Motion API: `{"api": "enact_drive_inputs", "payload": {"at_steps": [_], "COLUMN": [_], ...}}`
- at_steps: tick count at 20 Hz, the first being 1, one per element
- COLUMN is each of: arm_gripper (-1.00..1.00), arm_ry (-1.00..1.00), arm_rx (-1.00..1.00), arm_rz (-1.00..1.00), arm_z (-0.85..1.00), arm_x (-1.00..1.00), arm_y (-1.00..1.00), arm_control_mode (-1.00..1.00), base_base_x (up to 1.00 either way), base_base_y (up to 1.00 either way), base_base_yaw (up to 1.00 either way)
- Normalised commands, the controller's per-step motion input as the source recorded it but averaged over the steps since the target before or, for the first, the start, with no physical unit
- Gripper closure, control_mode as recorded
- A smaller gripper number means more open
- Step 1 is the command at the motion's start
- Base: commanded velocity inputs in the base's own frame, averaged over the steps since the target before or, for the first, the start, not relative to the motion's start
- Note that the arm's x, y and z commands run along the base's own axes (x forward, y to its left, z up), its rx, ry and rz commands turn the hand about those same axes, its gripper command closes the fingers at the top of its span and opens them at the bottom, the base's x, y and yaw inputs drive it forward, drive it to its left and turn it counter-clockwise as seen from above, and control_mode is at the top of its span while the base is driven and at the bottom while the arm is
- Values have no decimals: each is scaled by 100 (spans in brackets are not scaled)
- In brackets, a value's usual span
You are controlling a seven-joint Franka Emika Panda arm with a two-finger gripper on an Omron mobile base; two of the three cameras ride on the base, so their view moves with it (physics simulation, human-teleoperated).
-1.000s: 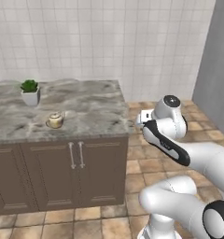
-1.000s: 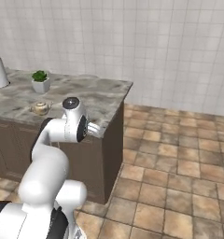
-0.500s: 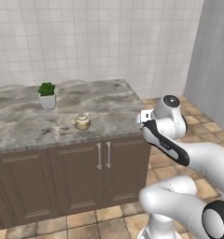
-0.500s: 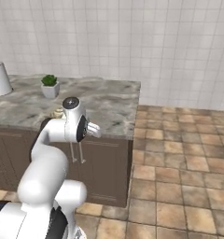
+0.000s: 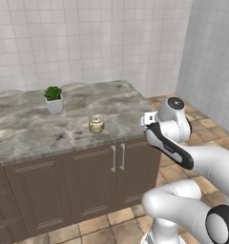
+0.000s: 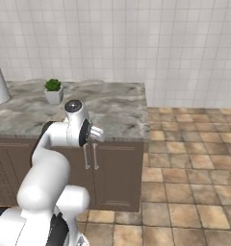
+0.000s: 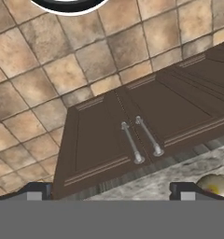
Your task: Pick the teapot and teapot and place them in the sink. Then turn on the water.
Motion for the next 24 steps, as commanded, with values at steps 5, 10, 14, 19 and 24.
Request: {"api": "enact_drive_inputs", "payload": {"at_steps": [5, 10, 14, 19, 24], "arm_gripper": [-100, -100, -100, -100, -100], "arm_ry": [0, 0, 0, 0, 0], "arm_rx": [0, 0, 0, 0, 0], "arm_rz": [0, 0, 0, 0, 0], "arm_z": [0, 0, 0, 0, 0], "arm_x": [0, 0, 0, 0, 0], "arm_y": [0, 0, 0, 0, 0], "arm_control_mode": [100, 100, 100, 100, 100], "base_base_x": [54, 65, 44, 17, 15], "base_base_y": [41, 47, 42, 44, 43], "base_base_yaw": [-9, -1, 0, 0, 0]}}
